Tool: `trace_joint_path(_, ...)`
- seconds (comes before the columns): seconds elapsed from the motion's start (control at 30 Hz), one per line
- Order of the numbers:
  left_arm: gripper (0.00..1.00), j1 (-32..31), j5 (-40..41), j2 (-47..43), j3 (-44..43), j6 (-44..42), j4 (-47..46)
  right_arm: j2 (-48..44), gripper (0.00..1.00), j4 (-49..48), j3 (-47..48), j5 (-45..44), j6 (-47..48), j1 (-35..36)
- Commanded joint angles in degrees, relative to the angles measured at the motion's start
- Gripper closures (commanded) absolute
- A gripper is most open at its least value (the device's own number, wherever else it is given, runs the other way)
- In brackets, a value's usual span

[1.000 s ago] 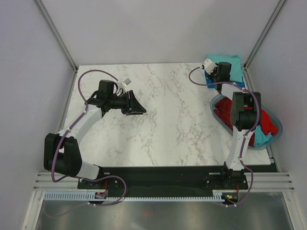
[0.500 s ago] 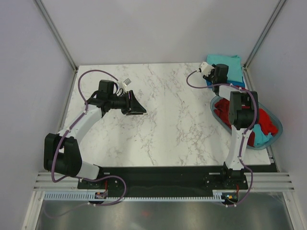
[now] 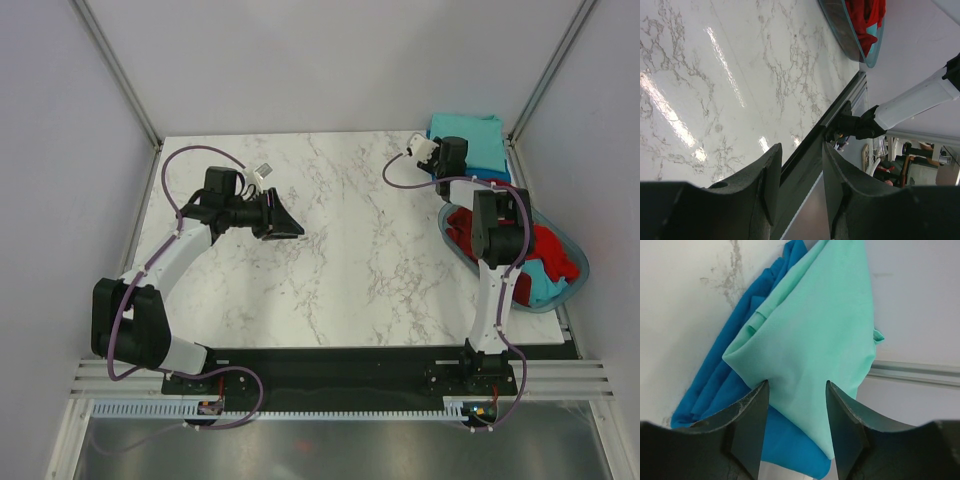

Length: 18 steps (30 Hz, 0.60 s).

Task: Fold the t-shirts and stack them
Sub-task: Neatly place the folded tshirt to the corner

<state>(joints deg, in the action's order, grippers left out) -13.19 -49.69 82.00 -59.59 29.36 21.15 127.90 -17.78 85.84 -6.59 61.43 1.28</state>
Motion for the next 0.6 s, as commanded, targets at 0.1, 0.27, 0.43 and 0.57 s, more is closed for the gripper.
trace_joint_path(0.1, 0.55, 0.5, -2.2, -1.4, -0.8, -1.0, -0.4, 1.0, 0.42, -0.5, 0.6, -0.7, 2.3, 1.1)
trace_joint_path(0.27, 0.55, 0.6, -2.2, -1.3, -0.6, -1.0, -0.4, 0.8, 0.40, 0.6, 0.1, -2.4, 3.8, 1.4)
trace_joint_path(0.43, 0.55, 0.5, -2.2, -1.1, -0.8, -0.9, -0.5, -1.2, 0.39, 0.1, -1.8, -4.0, 4.6, 1.4)
trace_joint_path(0.57, 0.55, 0.6, -2.2, -1.3, -0.7, -0.9, -0.5, -1.9, 0.40, 0.5, -2.3, -3.9, 5.0, 1.4)
